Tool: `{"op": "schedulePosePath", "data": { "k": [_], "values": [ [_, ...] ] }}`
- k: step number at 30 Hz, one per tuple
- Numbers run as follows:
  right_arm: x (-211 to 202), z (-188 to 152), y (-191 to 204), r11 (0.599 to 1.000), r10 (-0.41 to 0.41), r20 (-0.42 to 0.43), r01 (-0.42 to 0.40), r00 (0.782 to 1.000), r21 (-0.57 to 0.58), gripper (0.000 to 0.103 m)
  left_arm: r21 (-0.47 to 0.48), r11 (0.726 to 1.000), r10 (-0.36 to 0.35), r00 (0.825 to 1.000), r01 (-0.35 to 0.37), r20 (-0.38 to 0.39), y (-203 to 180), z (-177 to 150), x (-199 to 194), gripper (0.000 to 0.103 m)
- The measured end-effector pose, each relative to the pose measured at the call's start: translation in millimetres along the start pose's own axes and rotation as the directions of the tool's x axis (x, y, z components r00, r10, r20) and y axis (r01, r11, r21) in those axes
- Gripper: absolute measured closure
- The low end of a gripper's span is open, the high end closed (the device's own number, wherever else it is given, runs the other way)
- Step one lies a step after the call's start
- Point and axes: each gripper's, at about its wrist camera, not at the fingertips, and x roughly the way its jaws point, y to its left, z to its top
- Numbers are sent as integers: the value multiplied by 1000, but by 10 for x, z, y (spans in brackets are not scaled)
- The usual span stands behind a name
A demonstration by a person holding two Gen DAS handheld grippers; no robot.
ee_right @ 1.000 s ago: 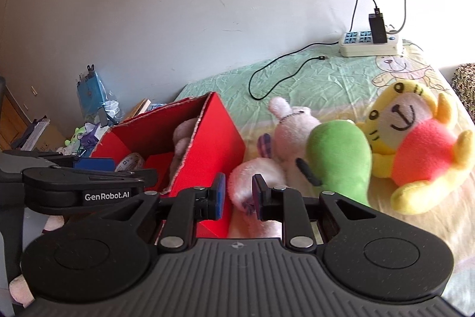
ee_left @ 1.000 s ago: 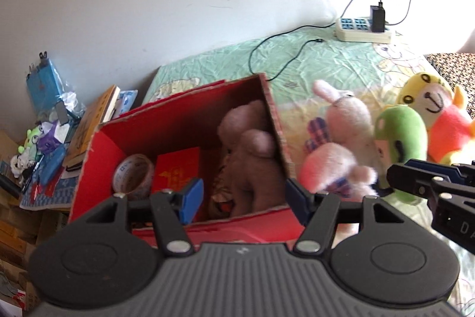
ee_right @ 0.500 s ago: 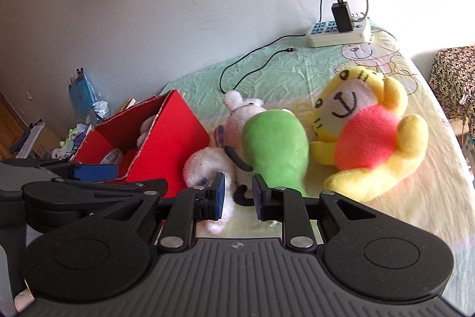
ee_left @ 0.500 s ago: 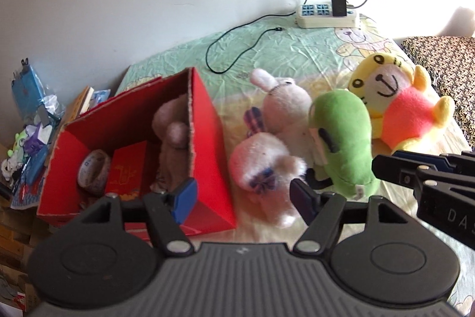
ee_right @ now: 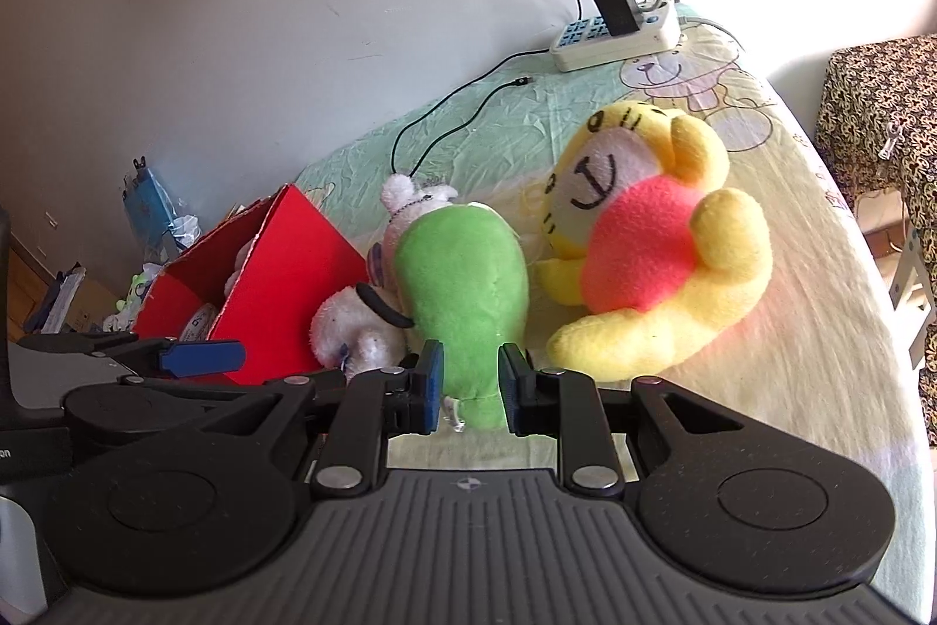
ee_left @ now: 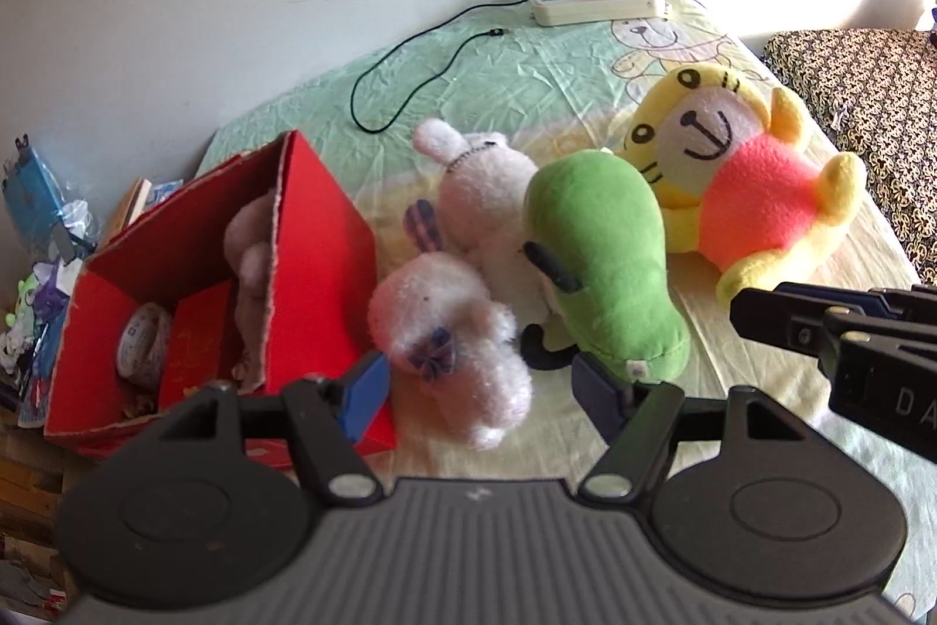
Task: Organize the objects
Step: 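Close both grippers on the green pear-shaped plush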
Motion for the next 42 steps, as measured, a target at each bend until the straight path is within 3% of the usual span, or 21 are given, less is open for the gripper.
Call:
{"op": "schedulePosePath", "data": {
  "k": [7, 12, 19, 23, 26, 31, 35, 42],
  "values": [
    [-21, 43, -182, 999, 13, -1, -13, 1000, 37, 78, 11, 999, -44, 999, 44, -4, -145, -25, 141, 25],
    [25, 71, -290, 997, 49, -14, -48, 999, 62, 78, -13, 994, -113, 993, 113, -32, -168, -98, 308, 25],
    [188, 172, -363, 989, 126, -32, -123, 992, 81, 73, -30, 973, -230, 973, 230, 4, -139, -81, 391, 25],
    [342, 259, -420, 977, 177, -45, -170, 983, 131, 70, -38, 965, -259, 965, 260, 47, -119, -1, 447, 16],
    [493, 323, -459, 965, 208, -62, -195, 976, 176, 58, -62, 954, -289, 956, 292, 53, -94, 91, 558, 23],
    [707, 382, -489, 955, 232, -96, -207, 968, 213, 48, -114, 931, -348, 937, 348, 17, -77, 198, 796, 37],
    [863, 376, -514, 952, 245, -149, -208, 958, 224, 49, -120, 927, -357, 934, 355, 13, -102, 213, 845, 43],
    [802, 368, -539, 946, 265, -144, -228, 954, 231, 53, -97, 934, -344, 939, 344, 22, -158, 220, 767, 45]
  ]
}}
